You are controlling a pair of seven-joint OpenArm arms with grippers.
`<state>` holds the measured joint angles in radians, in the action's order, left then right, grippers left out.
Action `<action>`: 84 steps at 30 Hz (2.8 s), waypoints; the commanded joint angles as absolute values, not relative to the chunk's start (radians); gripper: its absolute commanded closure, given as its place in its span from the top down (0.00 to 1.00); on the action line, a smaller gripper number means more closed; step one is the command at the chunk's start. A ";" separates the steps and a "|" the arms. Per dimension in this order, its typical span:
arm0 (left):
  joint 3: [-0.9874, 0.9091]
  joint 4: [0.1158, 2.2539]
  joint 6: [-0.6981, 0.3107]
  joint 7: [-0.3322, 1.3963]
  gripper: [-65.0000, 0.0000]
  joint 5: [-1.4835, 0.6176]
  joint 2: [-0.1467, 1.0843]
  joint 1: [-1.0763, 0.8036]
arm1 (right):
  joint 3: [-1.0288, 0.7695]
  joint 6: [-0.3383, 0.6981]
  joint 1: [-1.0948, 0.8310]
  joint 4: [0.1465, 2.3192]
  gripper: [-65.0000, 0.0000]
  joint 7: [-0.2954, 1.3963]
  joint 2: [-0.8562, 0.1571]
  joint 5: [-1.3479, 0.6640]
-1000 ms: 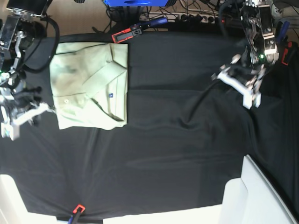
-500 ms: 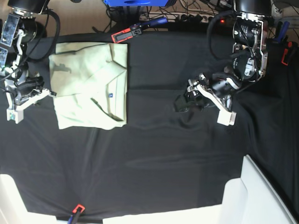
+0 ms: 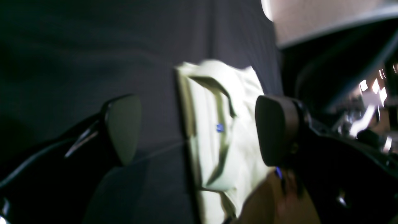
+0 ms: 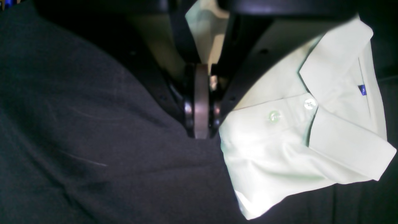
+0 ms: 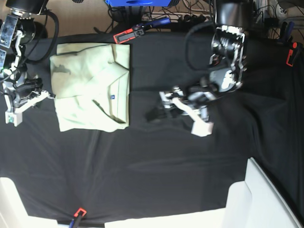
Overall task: Fold the T-shirt properly
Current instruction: 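Move the left gripper over to the folded shirt's edge and grasp it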
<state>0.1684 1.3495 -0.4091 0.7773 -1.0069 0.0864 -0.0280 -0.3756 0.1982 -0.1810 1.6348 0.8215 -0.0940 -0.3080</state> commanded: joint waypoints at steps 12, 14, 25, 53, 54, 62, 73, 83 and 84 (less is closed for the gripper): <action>0.346 1.125 -0.423 0.708 0.86 -1.023 0.041 0.051 | -0.378 0.202 -0.174 1.650 0.00 0.803 -0.107 -0.315; 0.348 1.124 -0.423 0.667 0.86 -1.023 0.047 0.047 | -0.378 0.202 -0.174 1.650 0.00 0.803 -0.107 -0.315; 0.351 1.033 -0.268 0.650 0.86 -1.023 0.027 0.070 | -0.383 0.202 -0.174 1.650 0.00 0.803 -0.104 -0.315; 0.286 1.357 0.131 0.805 0.86 -0.940 0.073 0.025 | -0.386 0.202 -0.163 1.595 0.00 0.802 -0.108 -0.315; 0.285 1.368 0.153 0.819 0.86 -0.940 0.073 0.028 | -0.384 0.202 -0.163 1.595 0.00 0.802 -0.108 -0.315; 0.358 1.371 0.237 0.901 0.86 -0.937 0.056 0.067 | -0.380 0.202 -0.153 1.595 0.00 0.802 -0.104 -0.317; 0.504 1.221 0.318 0.900 0.86 -0.938 -0.008 0.162 | -0.380 0.202 -0.151 1.595 0.00 0.802 -0.102 -0.317; 0.504 1.148 0.183 0.871 0.86 -0.938 -0.036 0.168 | -0.384 0.202 -0.156 1.595 0.00 0.802 -0.102 -0.317; 0.504 1.148 0.183 0.871 0.86 -0.938 -0.038 0.166 | -0.384 0.202 -0.156 1.595 0.00 0.802 -0.102 -0.317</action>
<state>0.5030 1.1404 0.1825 0.8677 -0.9386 -0.0284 0.1581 -0.3798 0.1982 -0.1642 1.5795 0.8211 -0.0937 -0.3107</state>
